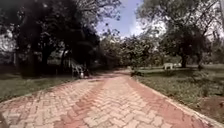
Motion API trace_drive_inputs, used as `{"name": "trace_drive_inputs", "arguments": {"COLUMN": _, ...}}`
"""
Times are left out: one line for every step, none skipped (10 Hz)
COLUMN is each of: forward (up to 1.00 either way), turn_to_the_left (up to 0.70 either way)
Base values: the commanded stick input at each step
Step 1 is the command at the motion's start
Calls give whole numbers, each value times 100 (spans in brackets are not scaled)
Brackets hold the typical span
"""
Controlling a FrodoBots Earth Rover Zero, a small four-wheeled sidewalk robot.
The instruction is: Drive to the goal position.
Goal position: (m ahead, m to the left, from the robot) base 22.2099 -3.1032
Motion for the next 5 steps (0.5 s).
{"name": "trace_drive_inputs", "arguments": {"forward": 70, "turn_to_the_left": 0}}
{"name": "trace_drive_inputs", "arguments": {"forward": 70, "turn_to_the_left": 0}}
{"name": "trace_drive_inputs", "arguments": {"forward": 70, "turn_to_the_left": 0}}
{"name": "trace_drive_inputs", "arguments": {"forward": 70, "turn_to_the_left": 0}}
{"name": "trace_drive_inputs", "arguments": {"forward": 70, "turn_to_the_left": 0}}
